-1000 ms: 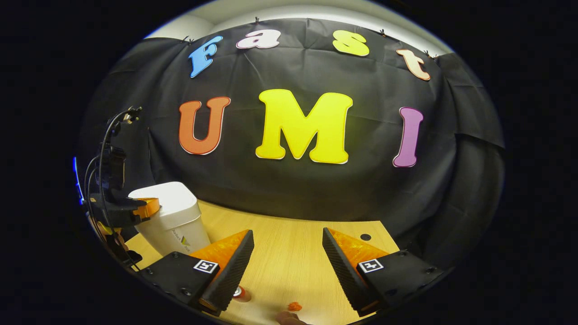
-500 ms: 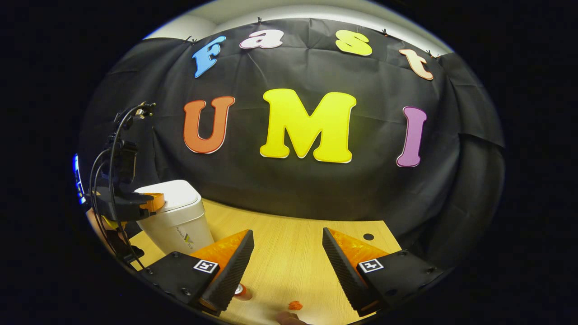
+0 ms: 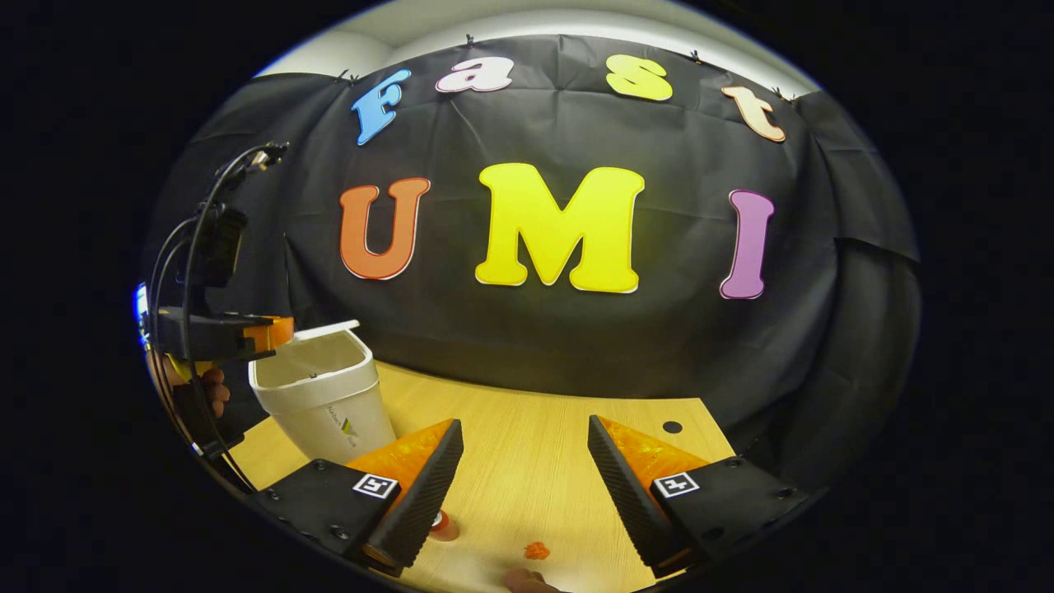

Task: Press the lid of the desktop garbage bin to open it, pick up the crumpled paper on the desktop and throw it into the bin, then pick up the pop can on the desktop and drop it into the bin, and finally close the garbage bin lid.

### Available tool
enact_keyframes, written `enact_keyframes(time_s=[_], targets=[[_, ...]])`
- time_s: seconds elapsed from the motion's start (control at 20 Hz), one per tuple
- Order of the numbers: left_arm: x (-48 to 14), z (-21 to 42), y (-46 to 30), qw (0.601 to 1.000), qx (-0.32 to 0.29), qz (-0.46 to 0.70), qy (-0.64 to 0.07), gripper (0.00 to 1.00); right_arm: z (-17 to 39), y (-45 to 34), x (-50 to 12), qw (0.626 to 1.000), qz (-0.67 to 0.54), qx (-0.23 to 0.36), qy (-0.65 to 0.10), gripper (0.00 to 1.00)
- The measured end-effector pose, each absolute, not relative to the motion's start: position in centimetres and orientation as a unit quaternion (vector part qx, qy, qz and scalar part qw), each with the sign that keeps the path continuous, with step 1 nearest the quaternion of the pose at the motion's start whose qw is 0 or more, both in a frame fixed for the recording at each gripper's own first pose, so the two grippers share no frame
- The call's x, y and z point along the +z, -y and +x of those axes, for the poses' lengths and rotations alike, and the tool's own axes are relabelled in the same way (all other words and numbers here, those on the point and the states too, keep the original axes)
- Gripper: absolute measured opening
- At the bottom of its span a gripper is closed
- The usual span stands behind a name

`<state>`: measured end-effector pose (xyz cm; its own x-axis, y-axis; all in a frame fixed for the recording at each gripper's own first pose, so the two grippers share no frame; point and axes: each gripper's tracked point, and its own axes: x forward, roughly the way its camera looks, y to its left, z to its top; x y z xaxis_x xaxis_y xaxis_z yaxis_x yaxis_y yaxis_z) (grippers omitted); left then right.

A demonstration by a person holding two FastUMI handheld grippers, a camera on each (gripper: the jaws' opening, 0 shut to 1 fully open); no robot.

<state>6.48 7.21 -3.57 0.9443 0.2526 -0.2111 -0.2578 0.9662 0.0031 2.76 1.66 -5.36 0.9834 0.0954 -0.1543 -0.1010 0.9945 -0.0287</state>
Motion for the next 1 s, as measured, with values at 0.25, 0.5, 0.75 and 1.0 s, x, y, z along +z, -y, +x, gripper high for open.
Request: enact_keyframes(time_s=[0.25, 0.5, 0.75, 1.0], targets=[[-2.9, 5.0, -5.8, 0.989, 0.117, -0.021, -0.091, 0.53, 1.6, -1.2, -5.9, 0.995, -0.016, 0.054, -0.079, 0.96], [-3.9, 3.0, -5.1, 0.989, 0.112, -0.025, -0.089, 0.73, 0.3, -0.7, -7.1, 0.995, -0.015, 0.052, -0.088, 0.96], [-6.3, 1.7, -3.3, 0.990, 0.086, -0.016, -0.109, 0.82, -0.1, -0.4, -9.2, 0.991, -0.010, 0.047, -0.121, 0.96], [-9.0, 1.0, -1.6, 0.991, 0.052, 0.004, -0.124, 0.87, 0.6, 0.1, -11.6, 0.987, -0.001, 0.033, -0.156, 0.96]])
